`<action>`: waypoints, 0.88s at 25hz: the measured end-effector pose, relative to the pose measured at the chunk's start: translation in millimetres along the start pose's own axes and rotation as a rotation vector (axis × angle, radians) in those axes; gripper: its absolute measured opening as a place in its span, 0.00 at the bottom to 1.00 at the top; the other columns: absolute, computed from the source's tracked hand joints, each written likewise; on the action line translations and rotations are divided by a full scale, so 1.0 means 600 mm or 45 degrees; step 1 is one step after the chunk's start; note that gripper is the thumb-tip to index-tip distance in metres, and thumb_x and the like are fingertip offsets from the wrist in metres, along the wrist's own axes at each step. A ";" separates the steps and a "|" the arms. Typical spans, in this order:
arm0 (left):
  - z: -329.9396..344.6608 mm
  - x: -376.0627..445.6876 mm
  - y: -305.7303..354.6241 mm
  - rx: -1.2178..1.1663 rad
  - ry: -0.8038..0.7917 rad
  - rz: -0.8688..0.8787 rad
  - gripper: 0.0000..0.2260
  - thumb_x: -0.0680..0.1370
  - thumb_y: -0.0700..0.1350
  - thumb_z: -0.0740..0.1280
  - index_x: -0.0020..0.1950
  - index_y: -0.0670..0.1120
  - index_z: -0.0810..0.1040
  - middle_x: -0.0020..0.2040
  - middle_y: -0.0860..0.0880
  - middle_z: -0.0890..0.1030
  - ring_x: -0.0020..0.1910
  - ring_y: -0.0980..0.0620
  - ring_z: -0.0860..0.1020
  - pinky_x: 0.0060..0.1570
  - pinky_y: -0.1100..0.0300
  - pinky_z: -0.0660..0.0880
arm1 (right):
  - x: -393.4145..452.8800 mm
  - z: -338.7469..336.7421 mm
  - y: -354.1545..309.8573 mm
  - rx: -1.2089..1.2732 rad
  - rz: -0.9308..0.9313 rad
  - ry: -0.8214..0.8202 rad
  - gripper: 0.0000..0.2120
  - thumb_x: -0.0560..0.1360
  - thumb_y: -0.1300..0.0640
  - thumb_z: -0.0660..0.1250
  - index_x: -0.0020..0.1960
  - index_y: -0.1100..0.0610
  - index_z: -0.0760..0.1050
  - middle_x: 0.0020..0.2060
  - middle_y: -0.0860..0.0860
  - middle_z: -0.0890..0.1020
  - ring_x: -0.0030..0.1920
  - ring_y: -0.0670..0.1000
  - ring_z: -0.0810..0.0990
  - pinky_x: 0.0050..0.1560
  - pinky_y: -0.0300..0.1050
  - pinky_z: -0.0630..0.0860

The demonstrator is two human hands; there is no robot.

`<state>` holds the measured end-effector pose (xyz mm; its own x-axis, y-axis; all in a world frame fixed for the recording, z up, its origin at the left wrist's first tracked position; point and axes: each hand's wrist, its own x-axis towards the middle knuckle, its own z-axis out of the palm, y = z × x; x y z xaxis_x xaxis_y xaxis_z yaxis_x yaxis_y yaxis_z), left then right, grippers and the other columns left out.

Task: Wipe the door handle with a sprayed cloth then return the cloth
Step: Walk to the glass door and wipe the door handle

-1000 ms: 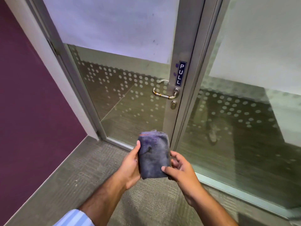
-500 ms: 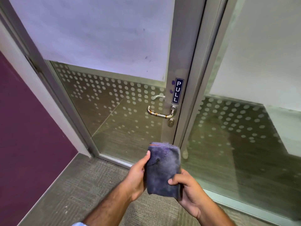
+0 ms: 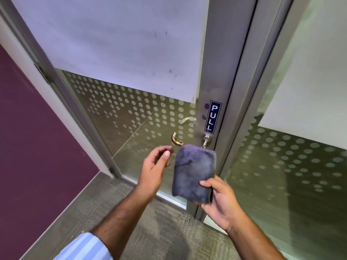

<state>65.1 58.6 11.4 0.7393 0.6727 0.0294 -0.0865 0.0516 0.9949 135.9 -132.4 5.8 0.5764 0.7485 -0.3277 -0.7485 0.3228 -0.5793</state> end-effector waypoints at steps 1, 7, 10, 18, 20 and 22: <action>-0.003 0.016 0.005 0.072 0.013 0.094 0.10 0.82 0.47 0.68 0.61 0.50 0.84 0.56 0.57 0.87 0.57 0.59 0.82 0.61 0.52 0.80 | 0.006 0.003 -0.005 -0.006 -0.026 -0.001 0.18 0.64 0.69 0.69 0.50 0.56 0.89 0.55 0.61 0.89 0.50 0.60 0.90 0.45 0.57 0.87; -0.014 0.139 0.098 0.652 -0.094 0.713 0.16 0.82 0.50 0.70 0.69 0.54 0.79 0.71 0.55 0.77 0.73 0.54 0.76 0.73 0.47 0.77 | 0.034 0.027 -0.006 -0.044 -0.260 0.119 0.14 0.76 0.62 0.72 0.60 0.60 0.86 0.60 0.62 0.88 0.56 0.58 0.90 0.49 0.50 0.87; -0.012 0.207 0.153 0.963 -0.026 1.036 0.24 0.81 0.54 0.70 0.76 0.53 0.73 0.81 0.55 0.67 0.81 0.51 0.66 0.79 0.60 0.67 | 0.055 0.044 0.018 -0.144 -0.430 0.315 0.17 0.79 0.53 0.69 0.65 0.59 0.83 0.60 0.59 0.88 0.58 0.56 0.89 0.51 0.48 0.87; 0.018 0.374 0.252 1.265 0.047 1.741 0.35 0.84 0.59 0.67 0.86 0.46 0.61 0.87 0.41 0.60 0.86 0.38 0.56 0.85 0.35 0.50 | 0.105 0.115 0.071 -1.047 -1.224 0.930 0.11 0.82 0.58 0.65 0.50 0.46 0.84 0.52 0.53 0.77 0.53 0.42 0.79 0.57 0.40 0.76; 0.024 0.401 0.255 1.271 0.069 1.803 0.36 0.84 0.61 0.65 0.87 0.46 0.59 0.87 0.42 0.59 0.87 0.39 0.56 0.84 0.34 0.50 | 0.118 0.127 0.075 -1.402 -1.369 1.120 0.09 0.80 0.63 0.65 0.53 0.52 0.81 0.50 0.48 0.72 0.51 0.39 0.75 0.56 0.37 0.73; 0.030 0.417 0.246 1.265 0.111 1.852 0.36 0.85 0.62 0.64 0.87 0.46 0.59 0.87 0.43 0.60 0.86 0.39 0.56 0.84 0.34 0.49 | 0.132 0.137 0.077 -1.711 -1.358 1.309 0.13 0.77 0.66 0.62 0.59 0.61 0.79 0.52 0.47 0.69 0.51 0.44 0.73 0.59 0.42 0.75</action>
<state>249.1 221.4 167.6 0.4024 -0.2044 0.8923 -0.1559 -0.9758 -0.1532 119.7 -10.5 14.3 0.8443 -0.1243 0.5212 0.3567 -0.5955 -0.7198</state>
